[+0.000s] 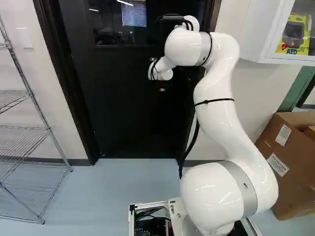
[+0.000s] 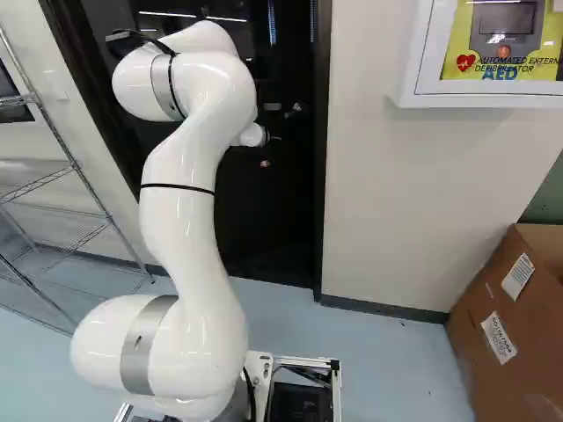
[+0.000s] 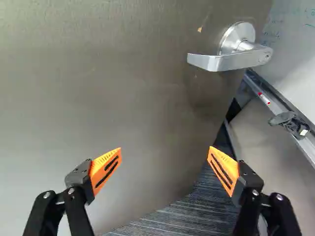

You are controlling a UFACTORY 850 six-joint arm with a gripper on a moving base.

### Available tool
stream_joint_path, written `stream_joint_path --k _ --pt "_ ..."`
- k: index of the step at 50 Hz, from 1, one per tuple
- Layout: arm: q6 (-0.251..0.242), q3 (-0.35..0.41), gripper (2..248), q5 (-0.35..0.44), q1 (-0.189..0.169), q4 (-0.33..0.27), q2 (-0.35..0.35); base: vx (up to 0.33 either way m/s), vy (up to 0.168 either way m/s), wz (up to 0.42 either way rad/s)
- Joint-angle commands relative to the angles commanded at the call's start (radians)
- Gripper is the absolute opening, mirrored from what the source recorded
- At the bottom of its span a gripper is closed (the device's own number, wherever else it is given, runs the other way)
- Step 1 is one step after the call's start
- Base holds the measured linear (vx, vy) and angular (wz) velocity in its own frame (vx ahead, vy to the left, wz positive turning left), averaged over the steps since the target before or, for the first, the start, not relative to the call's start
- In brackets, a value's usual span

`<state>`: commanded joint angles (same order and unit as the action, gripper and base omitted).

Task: Open the door and move inside

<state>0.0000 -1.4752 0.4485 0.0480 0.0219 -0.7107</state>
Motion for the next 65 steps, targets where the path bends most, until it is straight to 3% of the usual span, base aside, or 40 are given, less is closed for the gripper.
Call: stream_joint_path --k 39,65 --pt "0.000 0.250 247 0.006 0.001 0.000 0.188 0.000 0.000 0.000" --pt "0.000 0.404 247 0.085 0.005 0.000 0.310 0.000 0.000 0.000"
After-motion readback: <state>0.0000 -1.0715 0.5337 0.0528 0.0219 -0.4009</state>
